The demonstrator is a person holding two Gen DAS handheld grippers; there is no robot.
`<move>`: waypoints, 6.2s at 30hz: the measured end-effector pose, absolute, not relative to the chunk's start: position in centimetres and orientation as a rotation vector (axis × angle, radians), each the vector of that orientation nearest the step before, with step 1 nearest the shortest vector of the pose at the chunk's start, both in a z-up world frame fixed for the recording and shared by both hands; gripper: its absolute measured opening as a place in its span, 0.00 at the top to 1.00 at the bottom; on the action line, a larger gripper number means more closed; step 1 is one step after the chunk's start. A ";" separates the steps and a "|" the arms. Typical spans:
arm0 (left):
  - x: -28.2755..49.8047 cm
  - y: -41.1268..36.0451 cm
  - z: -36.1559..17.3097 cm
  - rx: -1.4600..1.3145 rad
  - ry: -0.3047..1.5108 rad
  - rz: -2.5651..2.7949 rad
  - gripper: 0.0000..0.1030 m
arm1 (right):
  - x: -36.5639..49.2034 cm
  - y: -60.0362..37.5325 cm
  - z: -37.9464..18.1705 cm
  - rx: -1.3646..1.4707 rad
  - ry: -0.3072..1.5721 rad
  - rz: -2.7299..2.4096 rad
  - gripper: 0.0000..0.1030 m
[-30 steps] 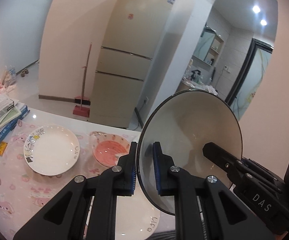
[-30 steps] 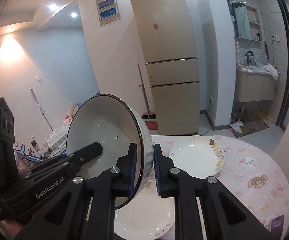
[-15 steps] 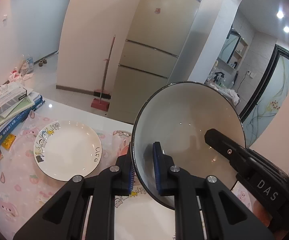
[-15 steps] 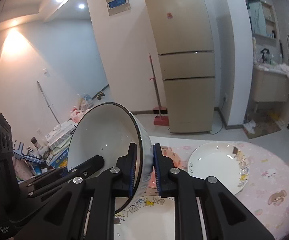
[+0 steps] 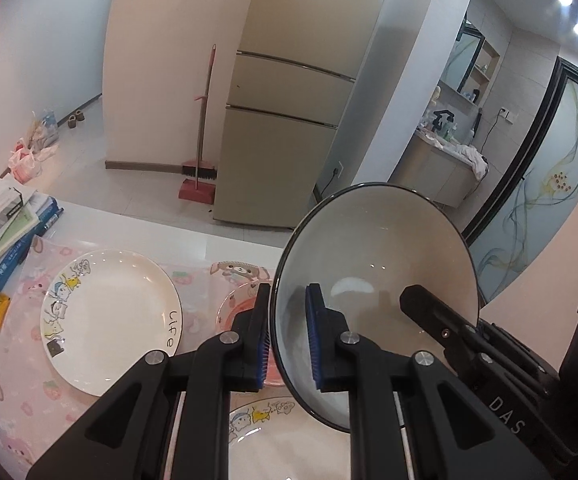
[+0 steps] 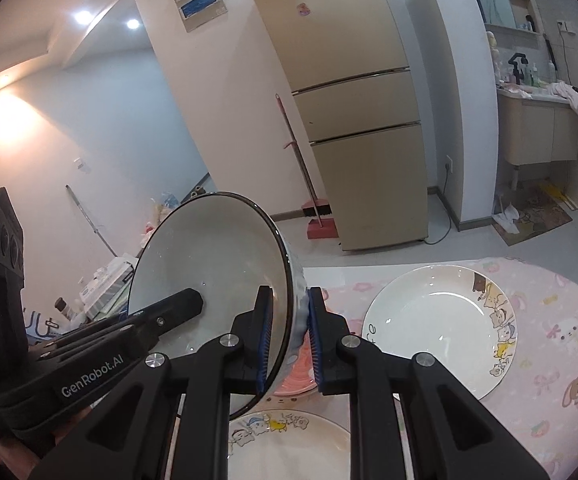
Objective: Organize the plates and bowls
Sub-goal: 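Carry the white bowl with the left tool and lower it onto the pink bowls, then open the left tool and release the white bowl on the pink bowls, then raise the left tool away from the bowl stack toward the 'Life' plate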
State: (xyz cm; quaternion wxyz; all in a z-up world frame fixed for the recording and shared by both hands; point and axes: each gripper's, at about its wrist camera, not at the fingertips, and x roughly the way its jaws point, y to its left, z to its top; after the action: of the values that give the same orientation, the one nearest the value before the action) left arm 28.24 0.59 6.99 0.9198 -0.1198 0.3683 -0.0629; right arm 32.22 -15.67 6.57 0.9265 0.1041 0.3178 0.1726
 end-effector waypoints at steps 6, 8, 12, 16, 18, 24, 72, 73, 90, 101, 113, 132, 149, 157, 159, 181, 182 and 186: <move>28.9 0.6 4.3 -0.211 0.745 -0.141 0.87 | 33.2 -14.3 4.6 0.146 0.652 0.312 0.82; 29.4 1.1 3.7 -0.245 0.763 -0.142 0.87 | 33.8 -14.1 3.8 0.144 0.663 0.314 0.82; 30.1 1.4 3.1 -0.248 0.781 -0.136 0.87 | 34.5 -13.7 2.4 0.137 0.696 0.318 0.82; 30.8 1.6 2.1 -0.263 0.806 -0.127 0.87 | 35.2 -13.3 1.2 0.125 0.718 0.312 0.82; 31.0 1.5 1.5 -0.257 0.814 -0.124 0.87 | 35.4 -13.3 0.7 0.120 0.719 0.308 0.82; 31.5 1.3 0.2 -0.240 0.836 -0.105 0.87 | 36.3 -13.4 -0.7 0.147 0.750 0.322 0.82; 32.3 -0.3 -2.8 -0.031 0.774 0.022 0.83 | 37.8 -12.2 -4.2 0.022 0.792 0.288 0.82; 32.4 -0.4 -3.1 -0.025 0.777 0.024 0.84 | 37.7 -12.1 -4.1 0.014 0.781 0.285 0.81; 31.9 -0.2 -2.5 -0.031 0.740 0.026 0.83 | 37.8 -12.0 -4.3 -0.044 0.728 0.268 0.79; 32.0 0.9 -2.6 -0.062 0.745 0.064 0.47 | 38.9 -13.7 -4.3 0.098 0.777 0.325 0.79; 32.1 2.5 -2.3 -0.167 0.759 0.042 0.65 | 39.4 -15.7 -3.8 0.209 0.789 0.378 0.88; 30.4 2.2 0.8 -0.113 0.632 0.049 0.25 | 37.6 -15.1 -1.3 0.127 0.724 0.339 0.88; 24.7 1.6 7.7 -0.028 0.325 0.148 0.00 | 31.9 -18.0 7.0 0.040 0.375 0.175 0.13; 21.9 0.0 8.6 0.053 0.088 0.218 0.00 | 30.3 -18.0 9.0 -0.012 0.311 0.170 0.13; 21.9 -0.8 8.7 0.106 0.081 0.204 0.00 | 29.9 -17.8 9.2 -0.043 0.291 0.133 0.13; 20.5 -0.3 10.5 0.082 0.072 0.205 0.01 | 26.1 -19.6 12.2 -0.017 0.128 0.088 0.13; 20.2 -0.1 10.8 0.055 0.079 0.170 0.01 | 26.0 -19.5 12.3 -0.027 0.130 0.064 0.13; 19.4 -0.5 12.3 0.067 0.077 0.065 0.01 | 25.9 -19.7 12.8 0.012 0.175 0.128 0.13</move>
State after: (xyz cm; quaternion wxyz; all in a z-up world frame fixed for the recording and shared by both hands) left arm 19.42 -0.51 12.28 0.9982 0.0336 0.0383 0.0325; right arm 25.87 -19.74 12.81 0.9941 0.0058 0.0875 0.0639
